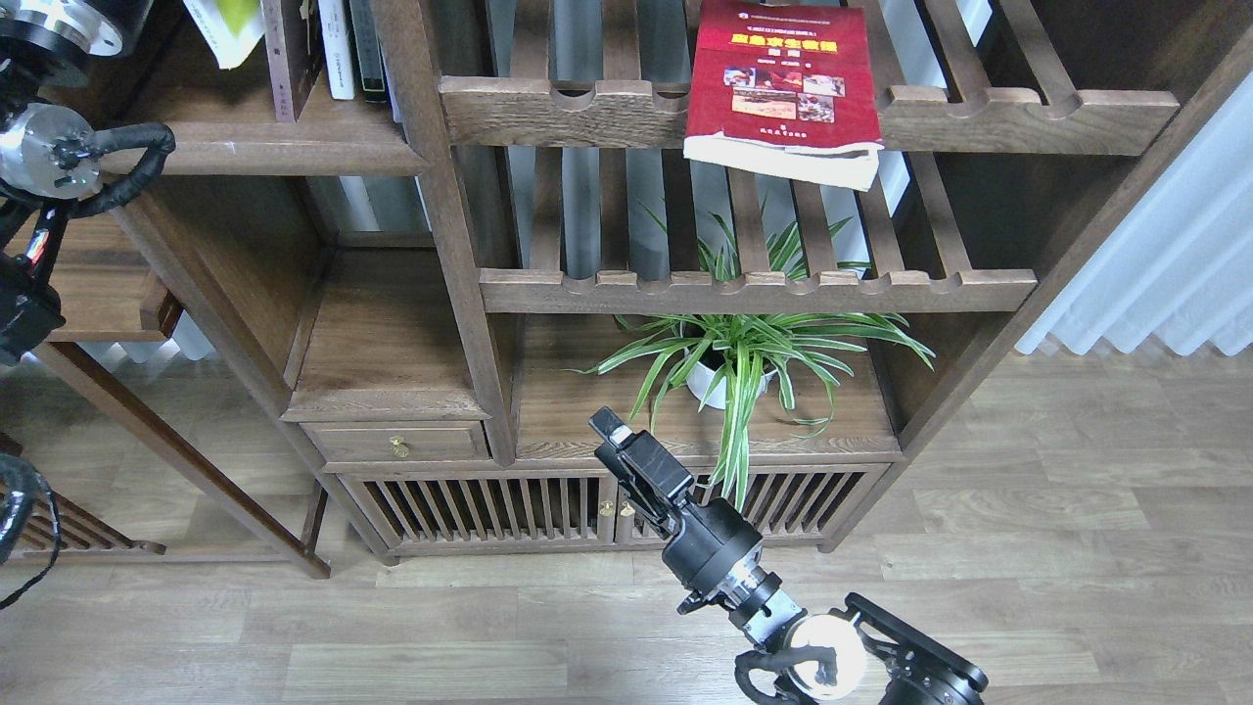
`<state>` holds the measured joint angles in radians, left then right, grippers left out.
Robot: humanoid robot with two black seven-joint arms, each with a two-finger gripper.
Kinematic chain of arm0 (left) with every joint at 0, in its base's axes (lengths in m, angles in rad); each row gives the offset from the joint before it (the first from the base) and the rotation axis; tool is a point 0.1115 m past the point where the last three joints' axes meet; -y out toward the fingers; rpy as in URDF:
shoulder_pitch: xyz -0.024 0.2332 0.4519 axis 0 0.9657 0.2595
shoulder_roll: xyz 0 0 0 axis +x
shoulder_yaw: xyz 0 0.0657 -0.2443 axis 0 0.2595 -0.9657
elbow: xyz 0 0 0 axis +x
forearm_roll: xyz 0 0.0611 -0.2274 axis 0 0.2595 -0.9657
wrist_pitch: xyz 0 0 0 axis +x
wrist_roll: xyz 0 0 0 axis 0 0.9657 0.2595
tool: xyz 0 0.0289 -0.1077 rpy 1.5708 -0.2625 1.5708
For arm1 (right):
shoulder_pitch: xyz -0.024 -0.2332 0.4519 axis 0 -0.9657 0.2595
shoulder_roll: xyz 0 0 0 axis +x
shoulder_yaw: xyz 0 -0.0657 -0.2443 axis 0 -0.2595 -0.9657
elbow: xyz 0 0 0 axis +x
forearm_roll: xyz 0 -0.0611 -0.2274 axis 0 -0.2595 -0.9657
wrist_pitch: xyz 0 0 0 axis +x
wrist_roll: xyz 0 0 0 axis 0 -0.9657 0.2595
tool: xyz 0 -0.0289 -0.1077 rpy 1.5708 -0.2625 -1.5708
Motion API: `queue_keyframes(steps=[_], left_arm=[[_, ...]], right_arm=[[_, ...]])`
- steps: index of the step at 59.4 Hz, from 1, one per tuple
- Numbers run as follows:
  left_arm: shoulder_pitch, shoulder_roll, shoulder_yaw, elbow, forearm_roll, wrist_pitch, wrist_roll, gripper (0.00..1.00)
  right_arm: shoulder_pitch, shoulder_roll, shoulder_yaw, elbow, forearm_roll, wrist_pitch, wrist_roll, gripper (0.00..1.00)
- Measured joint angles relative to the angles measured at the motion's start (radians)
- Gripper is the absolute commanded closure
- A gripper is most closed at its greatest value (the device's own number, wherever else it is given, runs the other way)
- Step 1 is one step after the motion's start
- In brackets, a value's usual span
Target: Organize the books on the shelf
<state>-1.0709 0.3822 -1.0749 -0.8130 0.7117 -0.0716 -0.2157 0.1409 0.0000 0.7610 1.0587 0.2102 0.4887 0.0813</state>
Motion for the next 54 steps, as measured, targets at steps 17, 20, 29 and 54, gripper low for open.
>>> queue_keyframes(steps=[17, 20, 29, 54], left_arm=[[0.012, 0.002, 0.019, 0.0, -0.001, -0.002, -0.012, 0.92], [0.014, 0.002, 0.02, 0.0, -0.001, -0.002, -0.016, 0.89], [0.023, 0.0, 0.022, 0.0, -0.001, 0.0, -0.023, 0.72], [0.035, -0.008, 0.02, 0.0, -0.001, 0.009, -0.025, 0.58]], right_arm=[[0.0, 0.0, 0.001, -0.002, 0.0, 0.0, 0.0, 0.16], [0.0, 0.0, 0.001, -0.002, 0.001, 0.0, 0.0, 0.16], [0.0, 0.0, 0.001, -0.002, 0.001, 0.0, 0.0, 0.16], [0.001, 0.0, 0.002, -0.002, 0.001, 0.0, 0.0, 0.16]])
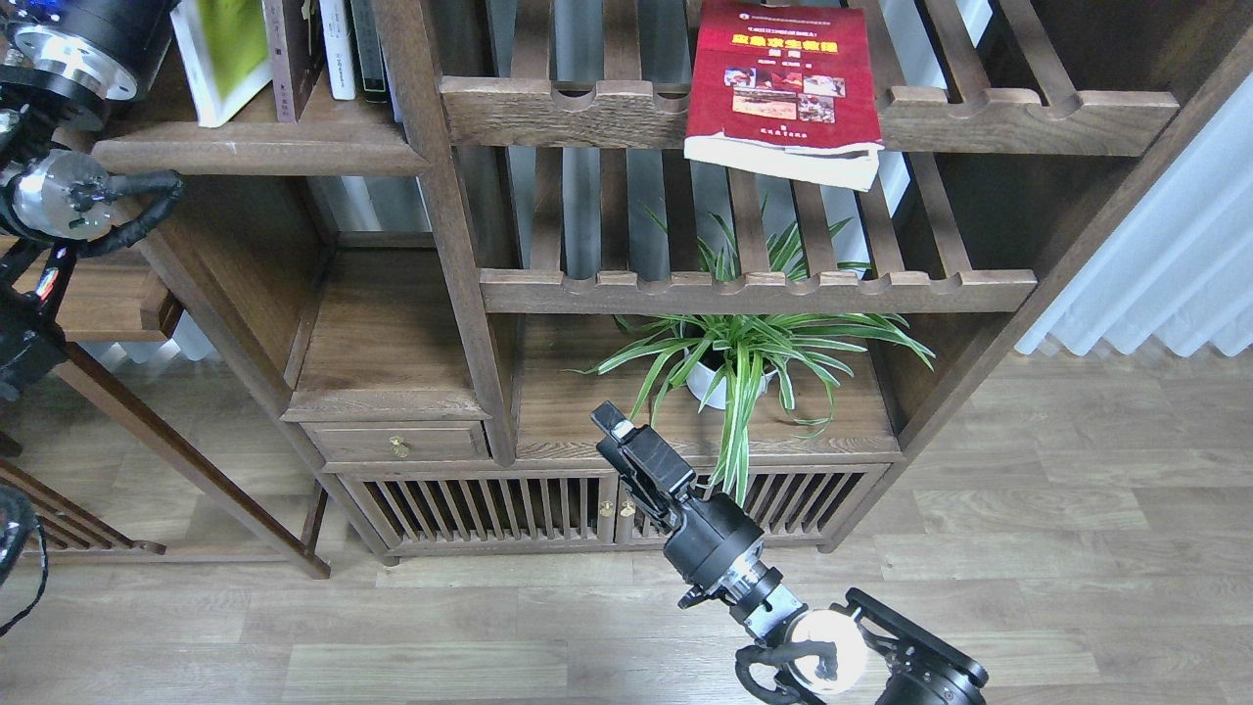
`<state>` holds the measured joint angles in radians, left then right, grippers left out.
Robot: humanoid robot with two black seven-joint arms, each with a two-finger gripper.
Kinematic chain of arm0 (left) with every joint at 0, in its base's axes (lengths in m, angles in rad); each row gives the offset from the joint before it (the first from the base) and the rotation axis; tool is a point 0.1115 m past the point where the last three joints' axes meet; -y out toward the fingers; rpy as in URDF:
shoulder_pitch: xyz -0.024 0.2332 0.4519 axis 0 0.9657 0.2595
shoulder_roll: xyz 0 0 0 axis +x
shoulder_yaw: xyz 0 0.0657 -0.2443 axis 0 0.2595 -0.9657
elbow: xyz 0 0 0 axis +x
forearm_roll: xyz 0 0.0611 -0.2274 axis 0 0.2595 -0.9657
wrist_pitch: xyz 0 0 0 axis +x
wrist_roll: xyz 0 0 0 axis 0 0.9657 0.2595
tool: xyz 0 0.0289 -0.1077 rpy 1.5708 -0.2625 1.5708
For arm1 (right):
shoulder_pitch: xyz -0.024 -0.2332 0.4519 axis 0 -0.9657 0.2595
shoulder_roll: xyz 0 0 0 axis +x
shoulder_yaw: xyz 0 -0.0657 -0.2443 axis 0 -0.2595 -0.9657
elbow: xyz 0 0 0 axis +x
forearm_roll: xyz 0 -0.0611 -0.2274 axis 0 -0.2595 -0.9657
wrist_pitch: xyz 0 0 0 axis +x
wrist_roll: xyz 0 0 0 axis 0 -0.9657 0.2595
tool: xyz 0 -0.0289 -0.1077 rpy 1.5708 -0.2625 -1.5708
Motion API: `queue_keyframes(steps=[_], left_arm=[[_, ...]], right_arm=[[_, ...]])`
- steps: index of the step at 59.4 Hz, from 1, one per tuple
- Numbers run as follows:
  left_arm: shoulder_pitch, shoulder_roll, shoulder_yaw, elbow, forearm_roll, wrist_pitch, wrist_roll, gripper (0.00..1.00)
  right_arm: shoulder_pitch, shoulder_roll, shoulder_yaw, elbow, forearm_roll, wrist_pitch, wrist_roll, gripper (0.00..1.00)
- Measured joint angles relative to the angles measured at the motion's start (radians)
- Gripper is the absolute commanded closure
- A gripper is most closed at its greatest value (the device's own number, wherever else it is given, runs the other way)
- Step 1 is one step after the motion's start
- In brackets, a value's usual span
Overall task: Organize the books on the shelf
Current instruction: 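Withdraw the left gripper from the upper shelf and lower it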
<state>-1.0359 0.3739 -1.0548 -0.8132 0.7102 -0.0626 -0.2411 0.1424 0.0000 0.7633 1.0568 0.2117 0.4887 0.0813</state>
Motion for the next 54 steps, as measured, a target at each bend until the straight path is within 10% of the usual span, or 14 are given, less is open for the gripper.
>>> queue_keyframes(steps=[54], left_arm=[[-0.134, -0.091, -0.111, -0.146, -0.076, 0.001, -0.021, 0.6]], right_arm=[[0.023, 0.0, 0.04, 0.003, 0.005, 0.0, 0.002, 0.16]])
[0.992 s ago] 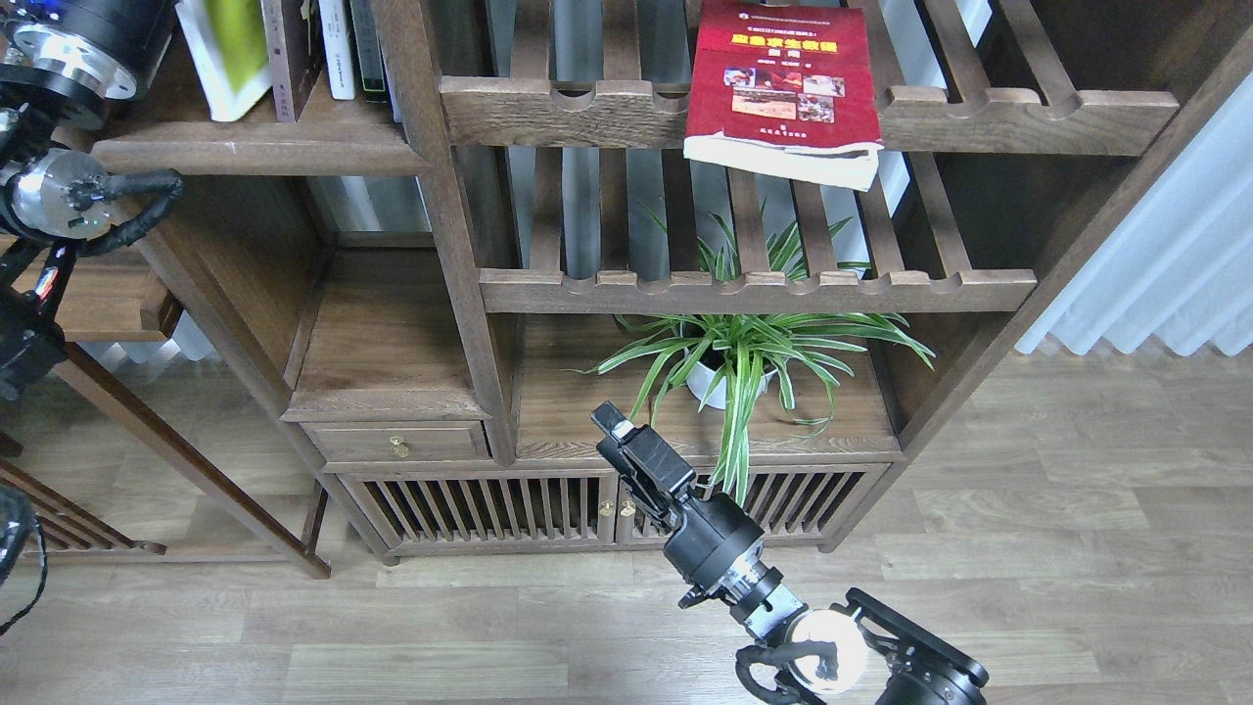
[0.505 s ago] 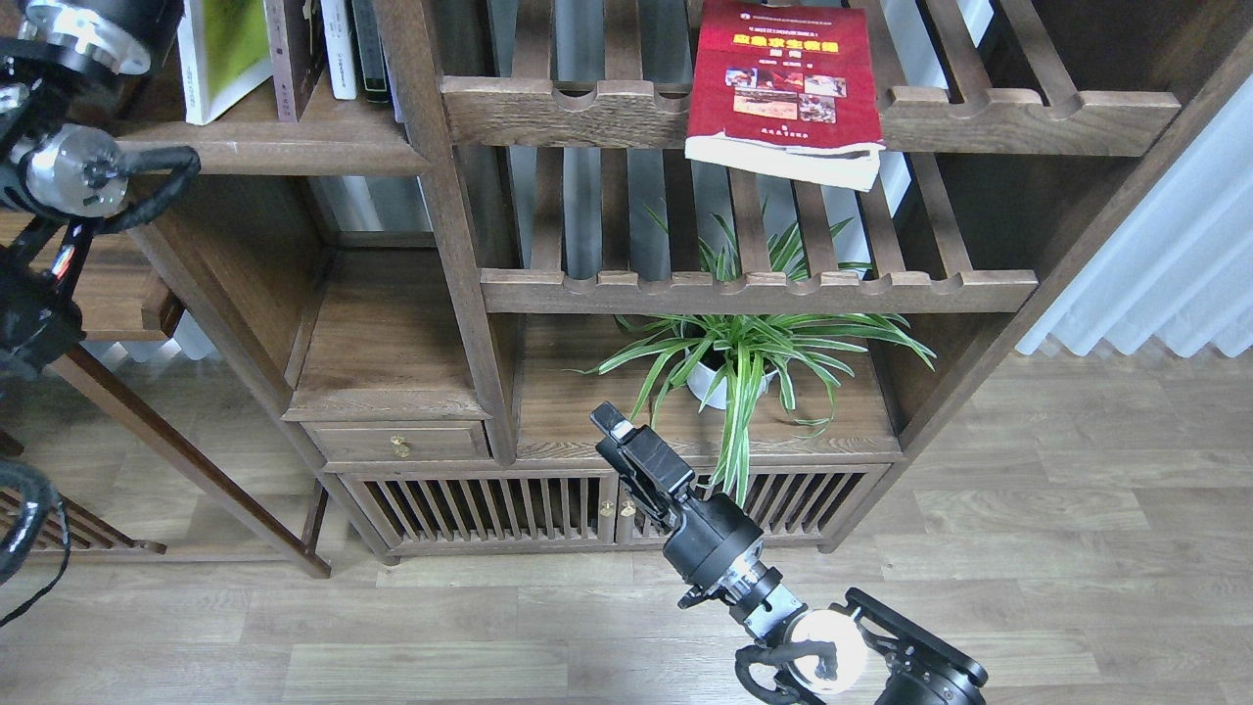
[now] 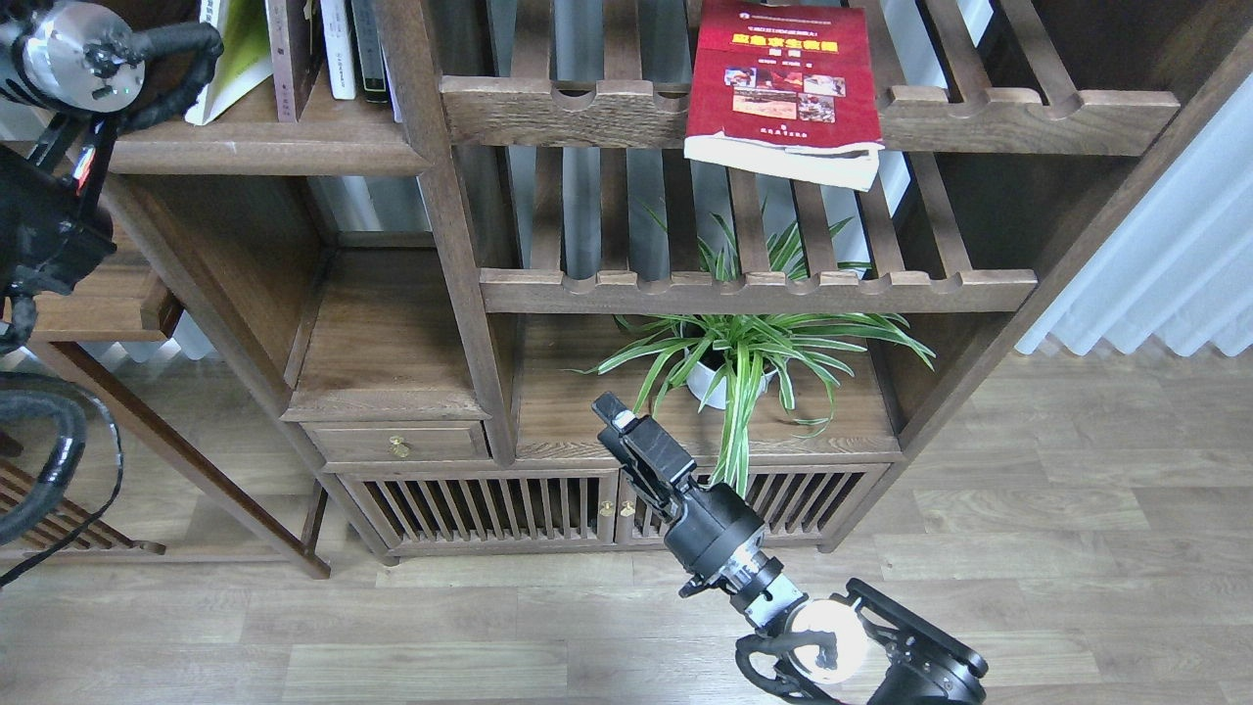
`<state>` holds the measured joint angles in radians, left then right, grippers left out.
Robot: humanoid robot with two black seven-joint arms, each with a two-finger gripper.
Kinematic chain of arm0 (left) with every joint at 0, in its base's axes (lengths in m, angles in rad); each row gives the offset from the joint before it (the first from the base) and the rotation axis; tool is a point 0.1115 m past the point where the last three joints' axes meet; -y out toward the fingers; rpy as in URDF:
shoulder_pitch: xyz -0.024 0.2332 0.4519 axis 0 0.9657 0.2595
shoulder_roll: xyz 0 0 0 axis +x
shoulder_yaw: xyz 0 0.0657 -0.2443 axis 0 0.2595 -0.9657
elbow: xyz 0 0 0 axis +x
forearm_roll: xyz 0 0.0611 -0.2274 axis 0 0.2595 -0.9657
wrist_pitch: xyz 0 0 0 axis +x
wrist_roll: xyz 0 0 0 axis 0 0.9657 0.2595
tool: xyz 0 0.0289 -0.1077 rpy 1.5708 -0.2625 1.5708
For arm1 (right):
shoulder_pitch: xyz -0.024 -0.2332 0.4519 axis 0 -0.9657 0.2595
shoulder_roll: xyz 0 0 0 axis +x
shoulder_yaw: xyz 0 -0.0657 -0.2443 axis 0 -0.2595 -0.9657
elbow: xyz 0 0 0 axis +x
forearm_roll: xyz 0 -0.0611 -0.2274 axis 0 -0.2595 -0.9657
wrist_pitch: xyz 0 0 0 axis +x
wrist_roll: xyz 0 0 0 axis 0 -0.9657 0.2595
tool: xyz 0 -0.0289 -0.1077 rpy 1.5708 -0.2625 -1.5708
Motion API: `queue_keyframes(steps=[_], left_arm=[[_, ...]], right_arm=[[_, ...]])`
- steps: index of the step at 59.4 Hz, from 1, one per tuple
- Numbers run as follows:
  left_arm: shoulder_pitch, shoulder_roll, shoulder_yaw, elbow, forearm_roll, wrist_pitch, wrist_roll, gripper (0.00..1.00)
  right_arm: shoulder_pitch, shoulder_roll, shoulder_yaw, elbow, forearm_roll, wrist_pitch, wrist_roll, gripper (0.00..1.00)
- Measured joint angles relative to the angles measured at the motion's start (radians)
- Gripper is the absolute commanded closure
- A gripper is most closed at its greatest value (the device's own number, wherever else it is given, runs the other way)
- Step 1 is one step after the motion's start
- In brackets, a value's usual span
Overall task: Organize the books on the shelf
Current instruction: 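Withdraw the left gripper from the upper shelf and lower it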
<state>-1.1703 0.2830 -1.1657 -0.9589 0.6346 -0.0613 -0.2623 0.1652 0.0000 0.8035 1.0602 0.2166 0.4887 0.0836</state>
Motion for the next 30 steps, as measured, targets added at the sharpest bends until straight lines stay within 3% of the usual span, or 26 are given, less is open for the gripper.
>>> queue_keyframes(steps=[30], left_arm=[[0.129, 0.005, -0.176, -0.268, -0.01, -0.022, -0.005, 0.53]], right_arm=[[-0.001, 0.0, 0.221, 0.146, 0.01, 0.0, 0.008, 0.14]])
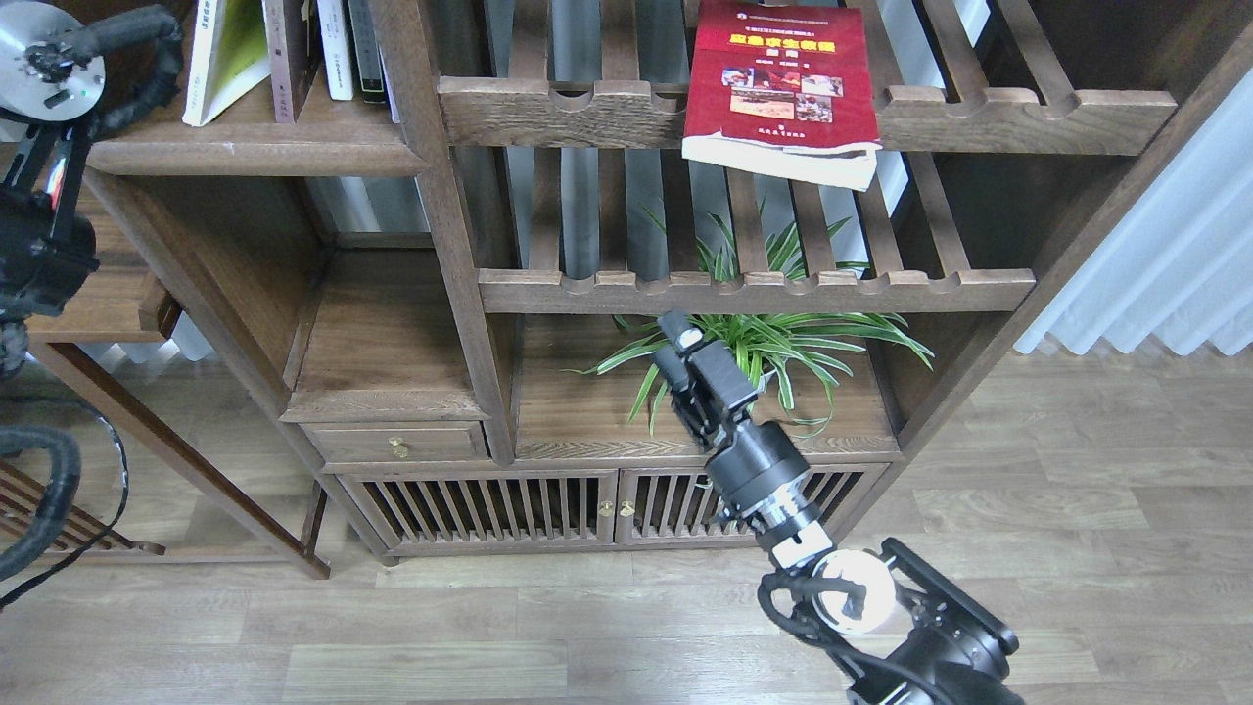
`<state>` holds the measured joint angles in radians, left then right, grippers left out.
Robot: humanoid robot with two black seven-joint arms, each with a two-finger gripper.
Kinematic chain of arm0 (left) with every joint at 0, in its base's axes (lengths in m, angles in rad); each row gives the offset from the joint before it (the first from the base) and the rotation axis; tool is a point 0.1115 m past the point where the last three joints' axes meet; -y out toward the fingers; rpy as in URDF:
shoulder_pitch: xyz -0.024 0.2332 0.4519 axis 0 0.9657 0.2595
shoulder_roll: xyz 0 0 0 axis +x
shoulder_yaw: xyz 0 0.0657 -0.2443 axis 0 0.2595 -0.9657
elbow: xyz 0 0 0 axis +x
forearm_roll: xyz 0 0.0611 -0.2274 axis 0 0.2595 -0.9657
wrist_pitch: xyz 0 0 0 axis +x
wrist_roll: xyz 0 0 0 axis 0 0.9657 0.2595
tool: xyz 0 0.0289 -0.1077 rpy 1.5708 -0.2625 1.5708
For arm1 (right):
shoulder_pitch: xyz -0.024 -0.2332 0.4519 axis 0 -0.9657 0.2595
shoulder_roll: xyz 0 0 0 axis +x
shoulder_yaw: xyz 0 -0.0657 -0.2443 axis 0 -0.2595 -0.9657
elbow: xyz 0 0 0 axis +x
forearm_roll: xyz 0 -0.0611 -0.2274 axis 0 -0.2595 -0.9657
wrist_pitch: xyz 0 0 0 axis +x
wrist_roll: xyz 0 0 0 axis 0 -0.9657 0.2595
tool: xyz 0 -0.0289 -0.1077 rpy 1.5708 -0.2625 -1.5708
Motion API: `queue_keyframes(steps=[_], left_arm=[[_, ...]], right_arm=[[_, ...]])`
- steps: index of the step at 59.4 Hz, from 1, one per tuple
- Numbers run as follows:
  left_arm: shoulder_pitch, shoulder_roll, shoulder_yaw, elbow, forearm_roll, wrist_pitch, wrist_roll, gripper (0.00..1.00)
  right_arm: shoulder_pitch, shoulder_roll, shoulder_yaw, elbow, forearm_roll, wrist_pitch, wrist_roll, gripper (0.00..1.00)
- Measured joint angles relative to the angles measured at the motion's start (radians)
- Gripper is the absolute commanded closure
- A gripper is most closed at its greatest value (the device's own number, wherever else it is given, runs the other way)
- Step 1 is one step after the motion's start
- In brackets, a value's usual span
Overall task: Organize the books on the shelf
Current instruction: 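Withdraw the left gripper from the upper shelf and lower it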
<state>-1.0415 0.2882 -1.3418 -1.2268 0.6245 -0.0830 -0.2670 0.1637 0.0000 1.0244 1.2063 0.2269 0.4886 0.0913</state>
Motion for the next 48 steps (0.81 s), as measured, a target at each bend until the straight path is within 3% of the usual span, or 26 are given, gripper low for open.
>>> queue_keyframes(steps=[18, 26, 40, 48], left_arm=[[0.082, -0.009, -0.088, -0.122, -0.139, -0.163, 0.004, 0.52], [0.109, -0.011, -0.102, -0.146, -0.158, -0.227, 0.004, 0.41], [0.179, -0.011, -0.106, -0.152, -0.256, -0.375, 0.008, 0.31], [0.259, -0.011, -0.093, -0.15, -0.311, -0.405, 0.021, 0.23]], right_arm=[[-0.024, 0.0, 0.116, 0.128, 0.008, 0.0, 0.003, 0.14], [-0.027, 0.0, 0.14, 0.154, 0.008, 0.0, 0.004, 0.15], [-0.019, 0.0, 0.144, 0.16, 0.009, 0.0, 0.005, 0.15], [-0.013, 0.0, 0.144, 0.16, 0.009, 0.0, 0.005, 0.15]])
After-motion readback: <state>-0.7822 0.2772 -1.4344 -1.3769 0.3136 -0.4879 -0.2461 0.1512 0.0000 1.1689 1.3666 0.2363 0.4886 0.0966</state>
